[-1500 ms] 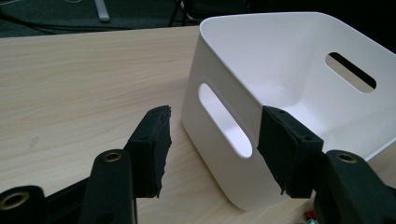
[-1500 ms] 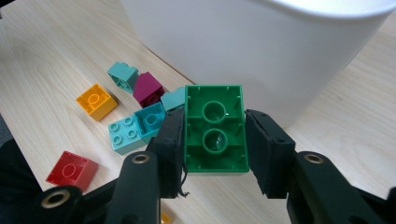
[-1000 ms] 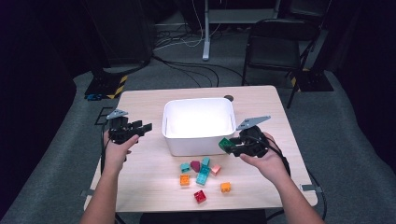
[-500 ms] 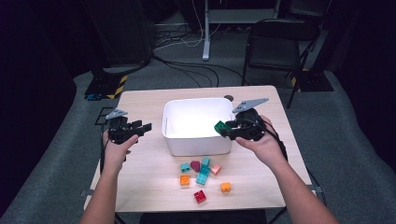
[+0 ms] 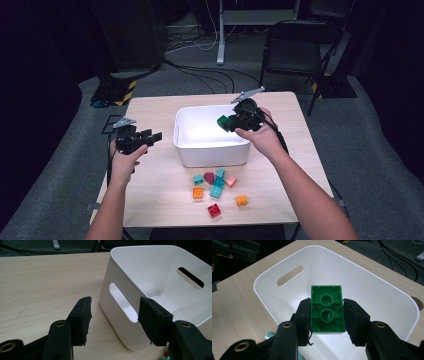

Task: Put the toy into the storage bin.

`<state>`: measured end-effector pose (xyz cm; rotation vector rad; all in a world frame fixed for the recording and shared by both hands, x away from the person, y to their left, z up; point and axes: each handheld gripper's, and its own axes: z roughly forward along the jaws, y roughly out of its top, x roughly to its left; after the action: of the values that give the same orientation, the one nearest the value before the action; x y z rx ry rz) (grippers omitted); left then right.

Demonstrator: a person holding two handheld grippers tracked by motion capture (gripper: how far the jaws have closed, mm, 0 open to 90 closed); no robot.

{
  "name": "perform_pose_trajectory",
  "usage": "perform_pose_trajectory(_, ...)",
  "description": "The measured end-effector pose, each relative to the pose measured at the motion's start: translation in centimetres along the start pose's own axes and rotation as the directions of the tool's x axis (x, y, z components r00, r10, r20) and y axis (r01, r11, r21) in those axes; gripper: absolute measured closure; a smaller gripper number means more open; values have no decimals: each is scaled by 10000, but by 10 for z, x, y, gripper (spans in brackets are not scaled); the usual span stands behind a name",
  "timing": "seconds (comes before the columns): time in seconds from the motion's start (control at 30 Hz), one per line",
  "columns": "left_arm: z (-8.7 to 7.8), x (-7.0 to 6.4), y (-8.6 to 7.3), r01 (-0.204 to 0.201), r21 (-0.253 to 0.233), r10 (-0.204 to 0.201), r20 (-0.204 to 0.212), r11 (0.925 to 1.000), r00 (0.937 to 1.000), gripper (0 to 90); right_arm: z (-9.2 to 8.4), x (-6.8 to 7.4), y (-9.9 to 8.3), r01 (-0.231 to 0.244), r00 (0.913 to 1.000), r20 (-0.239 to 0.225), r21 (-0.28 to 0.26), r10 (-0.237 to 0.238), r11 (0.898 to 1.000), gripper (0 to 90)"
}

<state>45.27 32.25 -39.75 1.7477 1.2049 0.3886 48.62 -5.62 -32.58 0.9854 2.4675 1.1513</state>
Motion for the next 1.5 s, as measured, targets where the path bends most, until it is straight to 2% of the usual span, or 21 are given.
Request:
perform_pose_trajectory(0.03, 0, 0, 0, 0, 0, 0, 0, 10000, 10000, 433, 0, 0, 0, 0, 10000, 0, 0, 0, 10000, 585)
perform_pose_trajectory(0.07, 0, 0, 0, -5, -12, 5, -15, 10000, 10000, 433, 10, -2, 3, 22, 9999, -161, 42, -22, 10000, 585)
perform_pose_trajectory(0.13, 1, 0, 0, 15, -3, -15, 5, 10000, 10000, 433, 20, -5, 6, 220, 9997, -104, 116, -219, 9997, 585)
perform_pose_trajectory(0.17, 1, 0, 0, 15, -3, -15, 5, 10000, 10000, 433, 20, -5, 6, 220, 9997, -104, 116, -219, 9997, 585)
perform_pose_trajectory(0.2, 1, 0, -1, 23, 8, -23, 16, 10000, 10000, 433, 29, -6, 9, 265, 9996, -91, 203, -263, 9994, 585)
perform_pose_trajectory(0.23, 1, 0, -1, 23, 8, -23, 16, 10000, 10000, 433, 29, -6, 9, 265, 9996, -91, 203, -263, 9994, 585)
perform_pose_trajectory(0.3, 1, 1, -1, 36, -7, -36, 23, 10000, 10000, 433, 41, -7, 13, 307, 9995, -99, 243, -305, 9992, 585)
perform_pose_trajectory(0.5, 1, 2, -1, 58, 25, -59, 58, 10000, 10000, 433, 58, -7, 21, 443, 9989, -157, 238, -439, 9987, 584)
perform_pose_trajectory(0.67, 1, 2, -2, 99, 22, -99, 79, 9999, 9999, 433, 75, -9, 28, 198, 9997, -151, 464, -191, 9987, 584)
perform_pose_trajectory(1.03, 3, 3, -3, 160, 65, -161, 100, 9998, 9998, 433, 106, -8, 35, 302, 9994, -159, 664, -292, 9973, 583)
perform_pose_trajectory(1.13, 2, 3, -3, 159, 85, -160, 130, 9998, 9998, 433, 117, -6, 36, 209, 9991, -386, 803, -179, 9965, 583)
perform_pose_trajectory(1.3, 2, 4, -4, 195, 108, -197, 144, 9998, 9997, 433, 127, -2, 37, 300, 9993, -247, 960, -278, 9949, 565)
perform_pose_trajectory(1.33, 2, 5, -4, 203, 90, -204, 135, 9998, 9997, 433, 130, 0, 38, 176, 9997, -197, 875, -159, 9960, 535)
perform_pose_trajectory(1.5, 1, 6, -4, 207, 45, -207, 132, 9998, 9997, 433, 127, 3, 39, 283, 9993, -279, 753, -262, 9968, 526)
